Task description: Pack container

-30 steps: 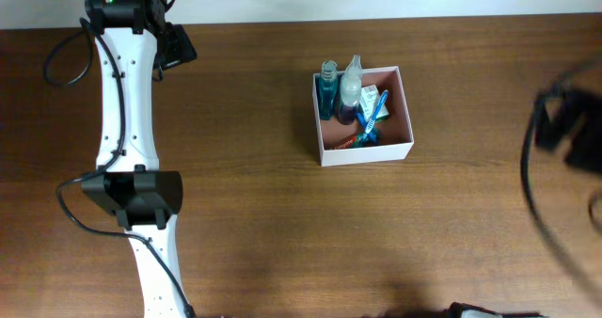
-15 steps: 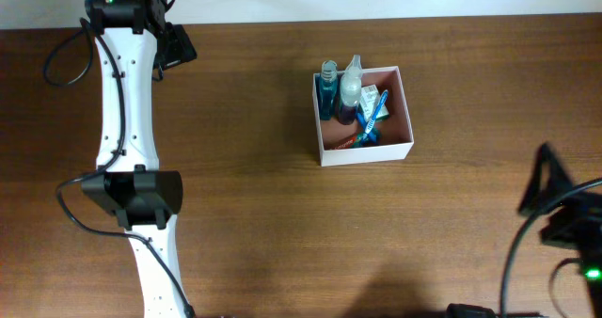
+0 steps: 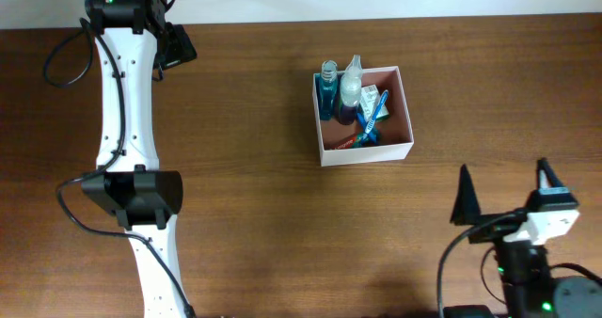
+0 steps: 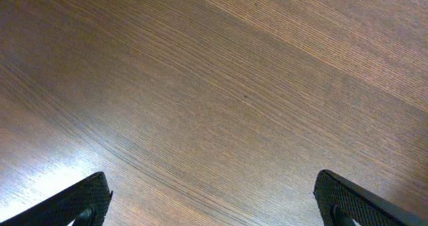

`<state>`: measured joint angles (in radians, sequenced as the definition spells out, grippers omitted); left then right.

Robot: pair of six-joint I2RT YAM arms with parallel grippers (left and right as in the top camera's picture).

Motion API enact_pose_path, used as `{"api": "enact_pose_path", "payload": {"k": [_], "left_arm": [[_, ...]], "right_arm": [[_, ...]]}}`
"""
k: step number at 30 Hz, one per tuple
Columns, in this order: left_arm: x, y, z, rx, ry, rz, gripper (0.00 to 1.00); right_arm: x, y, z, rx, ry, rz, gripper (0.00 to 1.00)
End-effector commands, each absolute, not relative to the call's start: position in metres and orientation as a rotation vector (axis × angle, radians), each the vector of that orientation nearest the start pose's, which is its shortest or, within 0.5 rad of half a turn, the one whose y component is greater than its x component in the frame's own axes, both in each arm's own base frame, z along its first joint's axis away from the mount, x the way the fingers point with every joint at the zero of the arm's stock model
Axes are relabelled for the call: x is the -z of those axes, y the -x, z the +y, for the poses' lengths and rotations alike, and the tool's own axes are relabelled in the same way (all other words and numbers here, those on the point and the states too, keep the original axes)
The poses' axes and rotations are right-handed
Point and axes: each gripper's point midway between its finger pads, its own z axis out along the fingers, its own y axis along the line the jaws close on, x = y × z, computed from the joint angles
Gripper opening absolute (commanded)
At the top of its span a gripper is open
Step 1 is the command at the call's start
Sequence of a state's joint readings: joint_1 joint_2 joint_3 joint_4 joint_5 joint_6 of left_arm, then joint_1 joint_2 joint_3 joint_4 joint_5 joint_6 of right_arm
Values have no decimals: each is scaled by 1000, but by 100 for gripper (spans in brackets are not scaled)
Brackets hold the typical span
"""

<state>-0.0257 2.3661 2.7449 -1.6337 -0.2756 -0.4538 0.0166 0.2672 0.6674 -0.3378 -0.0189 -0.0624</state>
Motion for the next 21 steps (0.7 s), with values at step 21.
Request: {"api": "enact_pose_path", "payload": {"k": [21], "left_arm": [[-214, -490, 34, -263, 658, 2685, 99]], "right_arm": [[-263, -220, 9, 27, 94, 1471, 99]]}}
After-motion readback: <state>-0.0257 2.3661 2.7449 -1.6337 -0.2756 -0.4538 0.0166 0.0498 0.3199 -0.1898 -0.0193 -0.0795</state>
